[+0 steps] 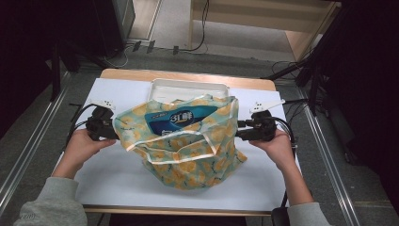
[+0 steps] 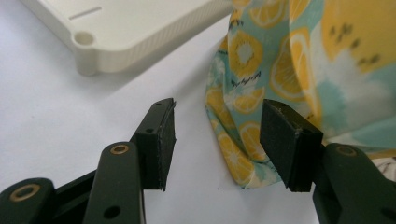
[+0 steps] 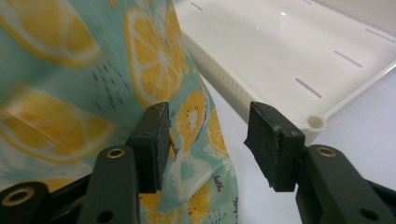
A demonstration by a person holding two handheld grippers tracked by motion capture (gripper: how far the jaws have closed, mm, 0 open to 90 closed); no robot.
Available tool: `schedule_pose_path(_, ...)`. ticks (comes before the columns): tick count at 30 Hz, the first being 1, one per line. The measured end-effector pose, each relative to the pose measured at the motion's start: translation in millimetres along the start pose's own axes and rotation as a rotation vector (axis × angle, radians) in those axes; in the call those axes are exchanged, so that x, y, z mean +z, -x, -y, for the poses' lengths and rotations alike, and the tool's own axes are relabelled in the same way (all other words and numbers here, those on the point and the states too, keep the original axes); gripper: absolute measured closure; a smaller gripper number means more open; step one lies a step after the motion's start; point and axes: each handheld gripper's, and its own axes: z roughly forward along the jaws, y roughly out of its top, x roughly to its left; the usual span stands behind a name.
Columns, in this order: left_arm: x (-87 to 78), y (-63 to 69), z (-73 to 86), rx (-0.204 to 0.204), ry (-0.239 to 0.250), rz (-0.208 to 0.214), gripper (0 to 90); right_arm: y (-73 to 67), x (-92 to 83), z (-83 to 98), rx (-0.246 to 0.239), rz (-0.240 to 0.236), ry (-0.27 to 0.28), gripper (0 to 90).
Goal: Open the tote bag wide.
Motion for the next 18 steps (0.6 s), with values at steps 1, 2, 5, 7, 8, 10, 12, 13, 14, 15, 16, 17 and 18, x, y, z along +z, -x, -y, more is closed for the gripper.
schedule_pose_path(1,0.0,0.0,0.0,0.000,0.000,0.000,46.2,0.0,0.0,0.0,0.000,0.000,0.000,49.9)
schedule_pose_path(2,-2.9,0.1,-2.1,0.006,-0.003,-0.008,46.2,0.2,-2.4,-3.0,-0.002,0.002,-0.004,50.0)
schedule_pose_path(5,-12.4,1.1,-8.5,0.014,-0.001,-0.017,46.1,-1.4,-12.4,-16.6,-0.006,-0.003,-0.013,51.0)
schedule_pose_path(7,-15.1,1.2,-10.3,0.015,0.000,-0.020,46.1,-1.8,-14.8,-20.2,-0.012,-0.004,-0.009,51.3)
schedule_pose_path(8,-20.5,1.9,-14.1,0.022,0.001,-0.028,46.1,-3.4,-20.5,-28.0,-0.024,-0.003,-0.014,51.8)
schedule_pose_path(10,-25.2,3.6,-18.0,0.026,0.003,-0.022,46.3,-5.0,-25.1,-33.6,-0.032,-0.008,-0.020,52.2)
schedule_pose_path(12,-29.1,4.9,-22.1,0.030,0.004,-0.025,46.3,-6.9,-30.2,-40.4,-0.035,-0.012,-0.022,52.7)
schedule_pose_path(13,-30.7,5.4,-24.1,0.031,0.003,-0.027,46.3,-7.4,-31.8,-42.6,-0.032,-0.018,-0.024,52.7)
schedule_pose_path(14,-32.5,5.6,-26.1,0.034,0.002,-0.028,46.3,-8.1,-34.0,-45.2,-0.034,-0.016,-0.024,53.1)
schedule_pose_path(15,-32.5,5.6,-26.1,0.034,0.002,-0.028,46.4,-8.5,-35.9,-47.8,-0.036,-0.015,-0.025,53.3)
schedule_pose_path(16,-35.7,6.7,-29.6,0.031,0.012,-0.017,46.4,-9.4,-38.4,-50.8,-0.037,-0.017,-0.026,53.6)
schedule_pose_path(17,-35.7,6.7,-29.6,0.031,0.012,-0.017,46.5,-9.4,-38.4,-50.8,-0.037,-0.017,-0.026,53.6)
schedule_pose_path(18,-37.7,7.4,-31.9,0.035,0.012,-0.023,46.5,-9.8,-39.9,-52.6,-0.040,-0.017,-0.025,53.6)
